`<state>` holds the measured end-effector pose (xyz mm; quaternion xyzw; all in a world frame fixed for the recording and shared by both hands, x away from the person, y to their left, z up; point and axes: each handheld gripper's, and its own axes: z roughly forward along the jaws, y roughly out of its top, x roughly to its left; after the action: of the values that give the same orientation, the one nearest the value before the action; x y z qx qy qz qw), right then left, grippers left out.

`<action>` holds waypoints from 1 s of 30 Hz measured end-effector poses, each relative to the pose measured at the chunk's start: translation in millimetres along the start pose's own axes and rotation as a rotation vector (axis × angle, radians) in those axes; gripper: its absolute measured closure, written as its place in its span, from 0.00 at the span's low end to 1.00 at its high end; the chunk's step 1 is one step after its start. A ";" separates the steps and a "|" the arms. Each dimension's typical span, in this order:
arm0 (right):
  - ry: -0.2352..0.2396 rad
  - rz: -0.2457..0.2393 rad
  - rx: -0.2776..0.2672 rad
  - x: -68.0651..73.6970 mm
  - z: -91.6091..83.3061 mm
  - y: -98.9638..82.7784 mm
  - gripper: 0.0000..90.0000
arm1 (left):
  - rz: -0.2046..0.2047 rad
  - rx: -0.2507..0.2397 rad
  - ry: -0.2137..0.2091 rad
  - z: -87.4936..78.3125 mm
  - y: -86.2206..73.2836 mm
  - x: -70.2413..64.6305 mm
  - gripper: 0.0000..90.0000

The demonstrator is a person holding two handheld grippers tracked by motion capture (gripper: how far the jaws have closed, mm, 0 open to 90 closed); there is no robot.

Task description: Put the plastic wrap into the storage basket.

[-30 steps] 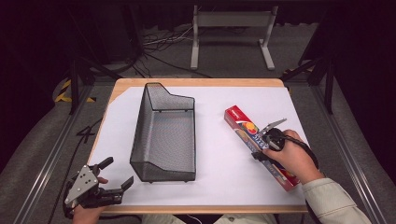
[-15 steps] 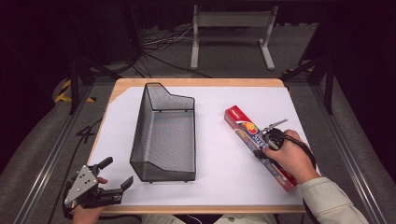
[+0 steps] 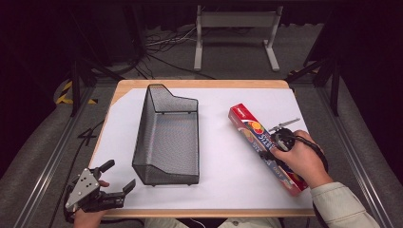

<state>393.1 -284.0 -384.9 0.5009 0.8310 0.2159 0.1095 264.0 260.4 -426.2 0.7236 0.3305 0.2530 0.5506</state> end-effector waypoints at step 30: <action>0.017 0.064 -0.073 32.3 -64.3 26.9 0.44 | 0.001 -0.005 0.002 -0.2 0.4 -0.3 0.06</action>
<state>373.3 -260.7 -314.5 0.5210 0.8070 0.2539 0.1137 263.7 260.3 -425.8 0.7222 0.3299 0.2548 0.5520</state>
